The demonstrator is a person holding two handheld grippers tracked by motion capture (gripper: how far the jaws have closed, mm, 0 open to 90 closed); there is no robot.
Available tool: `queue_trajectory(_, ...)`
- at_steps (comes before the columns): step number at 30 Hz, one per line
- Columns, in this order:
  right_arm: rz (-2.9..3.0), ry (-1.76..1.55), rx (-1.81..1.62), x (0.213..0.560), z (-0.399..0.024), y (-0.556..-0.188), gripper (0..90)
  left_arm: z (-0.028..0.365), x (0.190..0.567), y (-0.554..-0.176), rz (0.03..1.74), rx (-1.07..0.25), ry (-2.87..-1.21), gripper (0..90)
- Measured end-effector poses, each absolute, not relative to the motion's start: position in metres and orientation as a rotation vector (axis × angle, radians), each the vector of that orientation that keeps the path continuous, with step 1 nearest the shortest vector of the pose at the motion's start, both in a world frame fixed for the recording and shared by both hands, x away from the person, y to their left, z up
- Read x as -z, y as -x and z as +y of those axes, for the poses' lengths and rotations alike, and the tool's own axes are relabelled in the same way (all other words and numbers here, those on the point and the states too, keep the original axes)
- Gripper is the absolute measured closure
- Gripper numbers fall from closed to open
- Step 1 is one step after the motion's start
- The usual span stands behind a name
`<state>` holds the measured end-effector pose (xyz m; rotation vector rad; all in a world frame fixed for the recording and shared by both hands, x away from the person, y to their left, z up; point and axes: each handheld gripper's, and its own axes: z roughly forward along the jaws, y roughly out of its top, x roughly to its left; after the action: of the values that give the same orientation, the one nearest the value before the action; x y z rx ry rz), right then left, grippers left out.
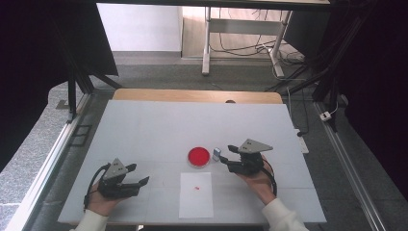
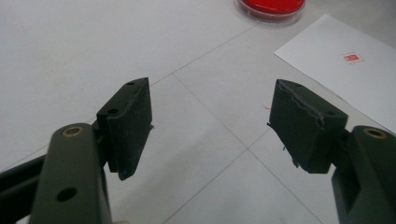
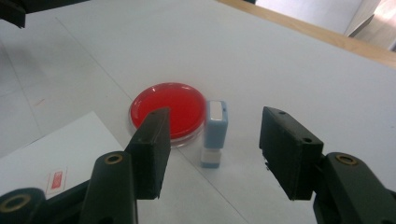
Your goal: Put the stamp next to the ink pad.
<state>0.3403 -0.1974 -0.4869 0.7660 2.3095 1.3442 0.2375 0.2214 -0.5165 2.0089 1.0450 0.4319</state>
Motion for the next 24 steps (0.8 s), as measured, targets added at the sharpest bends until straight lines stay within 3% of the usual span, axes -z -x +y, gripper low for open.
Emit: queue_trajectory(24,2.228,-0.864,-1.307,0.508,-0.299,-0.294,42.4,0.215,0.518,-0.237,1.022,-0.444,-2.032,30.3)
